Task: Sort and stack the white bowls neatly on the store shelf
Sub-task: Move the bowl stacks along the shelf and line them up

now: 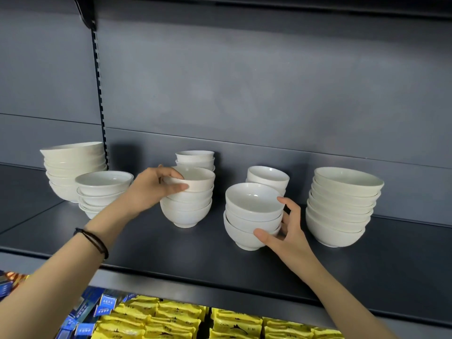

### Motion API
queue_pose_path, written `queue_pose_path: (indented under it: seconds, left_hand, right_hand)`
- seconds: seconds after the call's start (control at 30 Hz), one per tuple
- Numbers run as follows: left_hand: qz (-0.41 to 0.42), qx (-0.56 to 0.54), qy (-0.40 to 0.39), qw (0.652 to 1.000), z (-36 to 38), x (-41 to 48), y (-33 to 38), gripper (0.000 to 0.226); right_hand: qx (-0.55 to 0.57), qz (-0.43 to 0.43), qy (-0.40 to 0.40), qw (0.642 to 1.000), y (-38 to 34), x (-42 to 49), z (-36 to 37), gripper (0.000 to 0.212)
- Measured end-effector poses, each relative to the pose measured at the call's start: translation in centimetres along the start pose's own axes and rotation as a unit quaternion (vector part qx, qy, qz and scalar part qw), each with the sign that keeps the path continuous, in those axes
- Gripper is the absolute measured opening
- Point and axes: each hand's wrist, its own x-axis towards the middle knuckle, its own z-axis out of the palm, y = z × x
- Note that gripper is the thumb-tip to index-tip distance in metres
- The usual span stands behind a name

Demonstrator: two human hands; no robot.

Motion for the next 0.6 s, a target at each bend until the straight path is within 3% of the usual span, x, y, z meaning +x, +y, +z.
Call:
queue_pose_path:
  seconds: [0.1,0.23,0.6]
  left_hand:
    - [-0.005,-0.043,-0.009,0.999,-0.5,-0.2,0.3,0.034]
    - [-0.005,-0.107,0.010,0.994,0.1,-0.2,0.5,0.007]
    - [0.089,-0.058,0.103,0.989,1.2,0.0,2.8,0.011]
  right_hand:
    - [0.004,-0.001,-0.002,1.000,-0.2,-0.2,0.0,0.083]
    - [0.003,-0.001,-0.006,1.000,-0.3,-0.2,0.0,0.082]
    - [0.006,-0.015,-0.028,0.999,-0.4,-0.3,0.0,0.085]
